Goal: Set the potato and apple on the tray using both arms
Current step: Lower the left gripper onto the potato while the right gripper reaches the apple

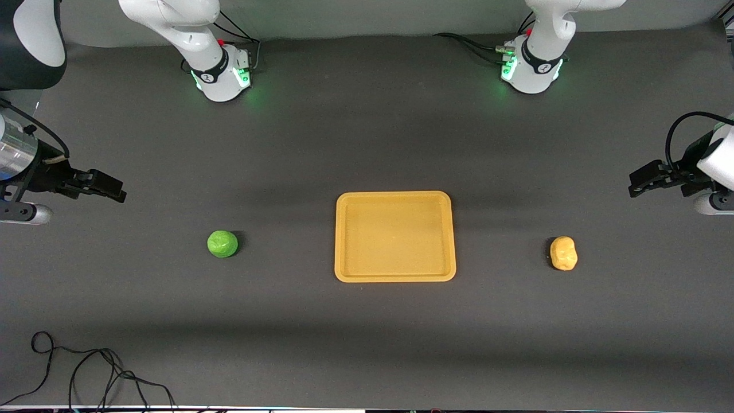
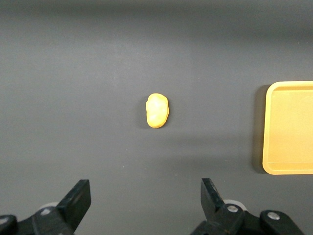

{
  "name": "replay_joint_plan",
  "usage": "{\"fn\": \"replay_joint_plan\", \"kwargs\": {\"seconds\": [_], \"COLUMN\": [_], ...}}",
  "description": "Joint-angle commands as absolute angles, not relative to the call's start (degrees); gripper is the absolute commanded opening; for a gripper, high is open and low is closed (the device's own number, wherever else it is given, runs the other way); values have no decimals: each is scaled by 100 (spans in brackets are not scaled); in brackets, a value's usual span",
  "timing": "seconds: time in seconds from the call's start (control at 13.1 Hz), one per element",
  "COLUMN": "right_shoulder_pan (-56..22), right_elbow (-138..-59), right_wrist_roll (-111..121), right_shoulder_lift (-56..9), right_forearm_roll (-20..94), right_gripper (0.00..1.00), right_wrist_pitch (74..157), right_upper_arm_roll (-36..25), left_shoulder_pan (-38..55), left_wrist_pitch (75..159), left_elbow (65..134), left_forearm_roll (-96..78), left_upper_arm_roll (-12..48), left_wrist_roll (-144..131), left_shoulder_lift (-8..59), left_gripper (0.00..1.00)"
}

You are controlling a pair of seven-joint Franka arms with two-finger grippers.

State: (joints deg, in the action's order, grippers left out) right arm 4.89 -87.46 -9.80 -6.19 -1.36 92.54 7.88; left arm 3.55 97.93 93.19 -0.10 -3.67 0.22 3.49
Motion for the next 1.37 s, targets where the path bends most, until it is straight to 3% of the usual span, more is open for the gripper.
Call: {"fn": "replay_joint_plan", "kwargs": {"seconds": [0.0, 0.69, 1.07, 1.3], "right_shoulder_pan": [457, 457, 422, 422], "right_elbow": [-8894, -8894, -9360, -9999], "right_wrist_roll": [-1081, -765, -782, -756], "right_shoulder_lift": [-501, -589, -553, -650], "right_forearm_roll": [-70, -79, -70, -105], "right_gripper": [100, 100, 100, 100], "right_wrist_pitch": [9421, 9413, 9869, 10702], "right_upper_arm_roll": [773, 773, 773, 773], "left_shoulder_pan": [396, 396, 316, 343], "left_wrist_pitch": [9659, 9852, 10957, 12186], "left_elbow": [9255, 9290, 9281, 9587], "left_forearm_roll": [-79, -70, -97, -97], "left_upper_arm_roll": [-404, -422, -422, -422], "left_wrist_roll": [114, 105, 44, 35], "left_shoulder_lift": [325, 562, 1886, 2687], "left_gripper": [100, 100, 100, 100]}}
